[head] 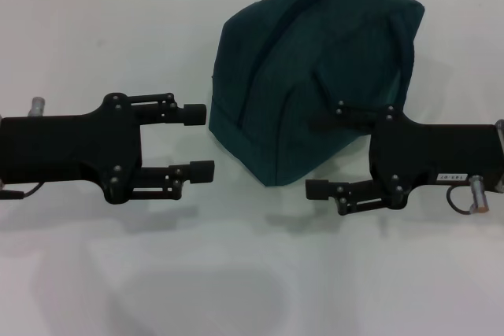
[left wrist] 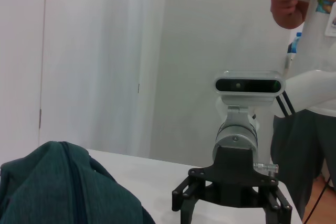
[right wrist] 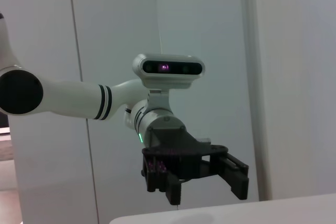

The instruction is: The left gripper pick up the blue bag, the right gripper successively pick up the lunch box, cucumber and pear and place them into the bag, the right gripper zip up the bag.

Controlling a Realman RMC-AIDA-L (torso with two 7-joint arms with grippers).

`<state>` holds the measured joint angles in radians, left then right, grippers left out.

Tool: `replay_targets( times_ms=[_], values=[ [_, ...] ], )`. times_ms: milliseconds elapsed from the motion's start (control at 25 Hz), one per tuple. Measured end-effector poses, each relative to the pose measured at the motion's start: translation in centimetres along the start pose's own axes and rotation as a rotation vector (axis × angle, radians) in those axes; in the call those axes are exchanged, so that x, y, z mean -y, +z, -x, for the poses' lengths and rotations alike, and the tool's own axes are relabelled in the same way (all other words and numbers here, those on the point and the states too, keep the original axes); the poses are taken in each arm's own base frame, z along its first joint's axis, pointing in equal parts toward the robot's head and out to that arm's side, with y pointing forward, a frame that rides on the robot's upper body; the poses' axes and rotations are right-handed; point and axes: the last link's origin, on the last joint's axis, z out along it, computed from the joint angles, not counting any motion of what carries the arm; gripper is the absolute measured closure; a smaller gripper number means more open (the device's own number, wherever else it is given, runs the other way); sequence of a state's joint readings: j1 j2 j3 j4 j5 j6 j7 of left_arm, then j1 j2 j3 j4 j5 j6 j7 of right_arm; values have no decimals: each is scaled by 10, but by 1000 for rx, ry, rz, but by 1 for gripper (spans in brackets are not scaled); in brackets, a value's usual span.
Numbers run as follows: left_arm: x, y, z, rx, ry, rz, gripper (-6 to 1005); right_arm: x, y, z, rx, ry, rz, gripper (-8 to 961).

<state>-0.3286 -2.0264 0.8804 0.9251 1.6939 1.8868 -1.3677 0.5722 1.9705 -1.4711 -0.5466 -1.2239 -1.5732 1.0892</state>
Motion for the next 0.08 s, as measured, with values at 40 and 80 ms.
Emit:
replay_targets(
  times_ms=[40,80],
  values=[
    [0,0,0,0,0,0,281,0,0,0,-1,0,-1,68],
    [0,0,-1,-2,2,1,281,0,0,0,-2,0,-2,68]
  ],
)
